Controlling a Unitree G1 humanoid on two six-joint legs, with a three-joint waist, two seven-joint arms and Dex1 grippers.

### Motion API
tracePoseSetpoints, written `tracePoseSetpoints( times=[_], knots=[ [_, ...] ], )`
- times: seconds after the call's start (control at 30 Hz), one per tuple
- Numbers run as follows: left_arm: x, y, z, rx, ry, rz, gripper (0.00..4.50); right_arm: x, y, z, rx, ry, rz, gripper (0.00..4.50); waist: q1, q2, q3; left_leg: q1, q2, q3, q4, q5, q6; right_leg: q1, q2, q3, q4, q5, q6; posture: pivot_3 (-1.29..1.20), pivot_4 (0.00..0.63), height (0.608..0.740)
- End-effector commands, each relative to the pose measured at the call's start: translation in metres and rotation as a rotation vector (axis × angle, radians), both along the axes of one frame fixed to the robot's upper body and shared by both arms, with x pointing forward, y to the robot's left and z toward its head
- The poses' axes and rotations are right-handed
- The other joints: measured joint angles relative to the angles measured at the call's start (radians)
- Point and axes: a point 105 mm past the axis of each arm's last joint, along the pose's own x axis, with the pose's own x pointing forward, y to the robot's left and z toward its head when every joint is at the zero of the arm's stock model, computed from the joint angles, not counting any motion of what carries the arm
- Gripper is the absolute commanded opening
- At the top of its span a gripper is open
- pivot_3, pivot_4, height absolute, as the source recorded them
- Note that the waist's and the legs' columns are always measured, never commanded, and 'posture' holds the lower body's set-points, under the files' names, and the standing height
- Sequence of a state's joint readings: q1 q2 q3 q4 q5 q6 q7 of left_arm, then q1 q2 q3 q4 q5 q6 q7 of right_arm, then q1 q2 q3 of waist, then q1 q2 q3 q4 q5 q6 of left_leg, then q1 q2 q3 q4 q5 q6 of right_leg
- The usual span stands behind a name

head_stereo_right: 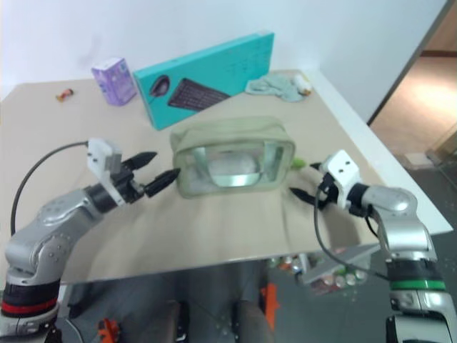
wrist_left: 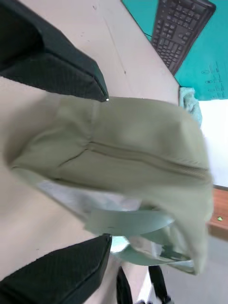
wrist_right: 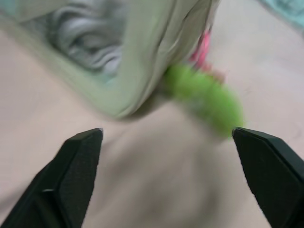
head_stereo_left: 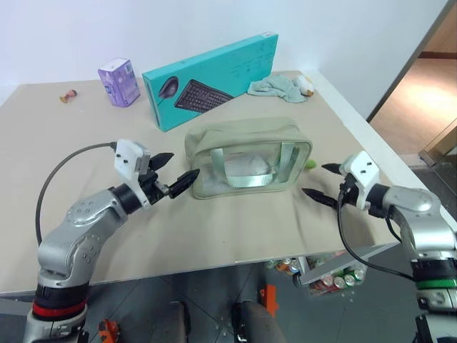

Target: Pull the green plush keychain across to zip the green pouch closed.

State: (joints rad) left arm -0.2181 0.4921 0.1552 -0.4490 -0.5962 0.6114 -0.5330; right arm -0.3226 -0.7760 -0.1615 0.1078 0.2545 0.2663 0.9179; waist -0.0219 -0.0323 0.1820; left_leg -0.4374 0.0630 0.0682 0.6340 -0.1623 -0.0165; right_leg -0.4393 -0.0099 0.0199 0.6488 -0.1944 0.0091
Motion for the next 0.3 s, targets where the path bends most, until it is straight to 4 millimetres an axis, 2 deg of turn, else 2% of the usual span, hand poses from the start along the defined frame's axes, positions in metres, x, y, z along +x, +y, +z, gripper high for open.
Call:
tracePoseSetpoints(
  times=[0.03,0.13,0.3],
  knots=[
    [-0.013,0.013,0.004,0.05,-0.087,0.061,4.44,-0.017,0.001,0.03,0.088,-0.066,0.021,4.5,0.0,0.0,0.0,0.0,0.0,0.0,0.0,0.0,0.0,0.0,0.0,0.0,0.0,0.0,0.0,0.0,0.15,0.74],
    [-0.022,0.014,-0.014,0.115,-0.088,0.093,4.44,-0.031,0.019,0.029,0.152,-0.044,0.08,4.5,0.001,0.0,0.0,0.001,0.0,-0.001,0.001,0.0,0.0,0.0,0.0,0.0,0.0,0.0,-0.001,0.0,0.15,0.74],
    [-0.039,-0.001,-0.047,0.183,-0.037,0.069,4.44,-0.043,0.057,0.019,0.229,-0.013,0.164,4.5,0.001,0.0,0.0,0.001,-0.001,-0.002,0.001,-0.001,-0.001,0.0,-0.001,0.0,-0.001,-0.001,-0.002,0.0,0.15,0.74]
  ],
)
